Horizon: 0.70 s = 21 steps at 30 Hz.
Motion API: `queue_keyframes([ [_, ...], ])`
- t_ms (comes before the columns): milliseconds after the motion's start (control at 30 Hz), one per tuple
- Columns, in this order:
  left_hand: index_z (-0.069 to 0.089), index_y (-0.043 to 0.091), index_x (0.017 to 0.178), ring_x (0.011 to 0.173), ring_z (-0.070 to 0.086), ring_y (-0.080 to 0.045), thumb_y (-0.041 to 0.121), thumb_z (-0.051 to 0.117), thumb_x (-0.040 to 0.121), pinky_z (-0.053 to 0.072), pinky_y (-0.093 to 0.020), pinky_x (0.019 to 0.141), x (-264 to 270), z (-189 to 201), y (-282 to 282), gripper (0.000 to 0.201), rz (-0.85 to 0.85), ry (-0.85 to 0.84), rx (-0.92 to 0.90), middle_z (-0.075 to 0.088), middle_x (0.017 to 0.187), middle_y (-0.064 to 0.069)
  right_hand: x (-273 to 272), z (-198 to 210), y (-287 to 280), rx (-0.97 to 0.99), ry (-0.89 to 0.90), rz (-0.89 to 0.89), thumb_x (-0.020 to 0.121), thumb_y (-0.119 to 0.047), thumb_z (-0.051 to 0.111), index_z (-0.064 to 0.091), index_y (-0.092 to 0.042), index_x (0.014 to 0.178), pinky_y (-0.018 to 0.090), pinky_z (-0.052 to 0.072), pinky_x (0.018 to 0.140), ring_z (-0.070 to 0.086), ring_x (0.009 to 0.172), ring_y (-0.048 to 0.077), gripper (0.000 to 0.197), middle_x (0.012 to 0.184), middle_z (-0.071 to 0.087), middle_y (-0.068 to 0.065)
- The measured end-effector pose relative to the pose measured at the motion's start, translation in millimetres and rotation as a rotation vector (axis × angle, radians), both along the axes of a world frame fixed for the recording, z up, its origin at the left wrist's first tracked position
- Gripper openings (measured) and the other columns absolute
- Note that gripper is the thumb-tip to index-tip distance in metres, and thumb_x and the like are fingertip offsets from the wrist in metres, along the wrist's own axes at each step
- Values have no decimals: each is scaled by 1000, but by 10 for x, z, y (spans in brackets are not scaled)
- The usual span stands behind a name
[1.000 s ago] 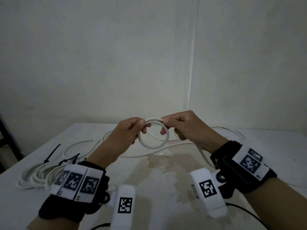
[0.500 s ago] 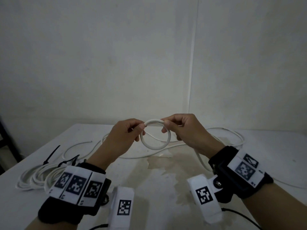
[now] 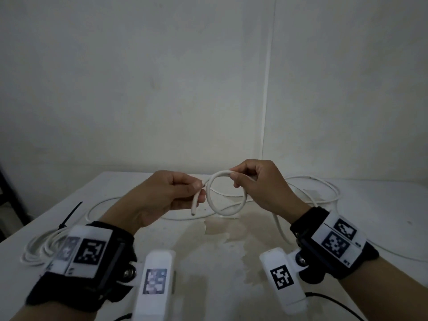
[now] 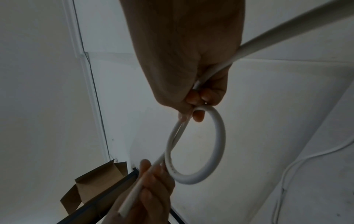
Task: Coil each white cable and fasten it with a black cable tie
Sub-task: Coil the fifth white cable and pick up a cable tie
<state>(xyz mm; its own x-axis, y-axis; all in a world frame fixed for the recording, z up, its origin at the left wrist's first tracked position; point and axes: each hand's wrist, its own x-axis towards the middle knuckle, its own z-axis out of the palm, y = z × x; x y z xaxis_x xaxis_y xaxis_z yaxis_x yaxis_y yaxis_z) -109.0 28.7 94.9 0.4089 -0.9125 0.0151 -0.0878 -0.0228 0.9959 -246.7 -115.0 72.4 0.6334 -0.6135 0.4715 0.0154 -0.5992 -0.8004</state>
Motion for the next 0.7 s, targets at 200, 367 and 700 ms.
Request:
queue_keyframes([
  [200,54,14,63,49,48,-3,10,67,77,42,-10,47,-189,-127,-95,20,154,-144,-149,56,58,6,7,13,67,-5,-36,24,85,-16,64,66,-20,76,17,42,56,52,53,0,9,60,61,-8],
  [367,58,13,85,58,57,-2,19,48,93,49,-13,55,-229,-90,-154,15,171,12,-241,71,72,2,-60,70,63,28,-97,34,85,-13,63,65,-18,78,13,42,54,52,50,-2,9,60,61,-5],
  [700,65,15,81,83,68,-13,24,57,74,54,-28,74,-156,-78,-35,14,-13,173,-127,74,90,-4,-101,72,53,12,-63,24,86,-15,62,62,-26,73,21,44,56,51,51,0,17,59,61,-7],
])
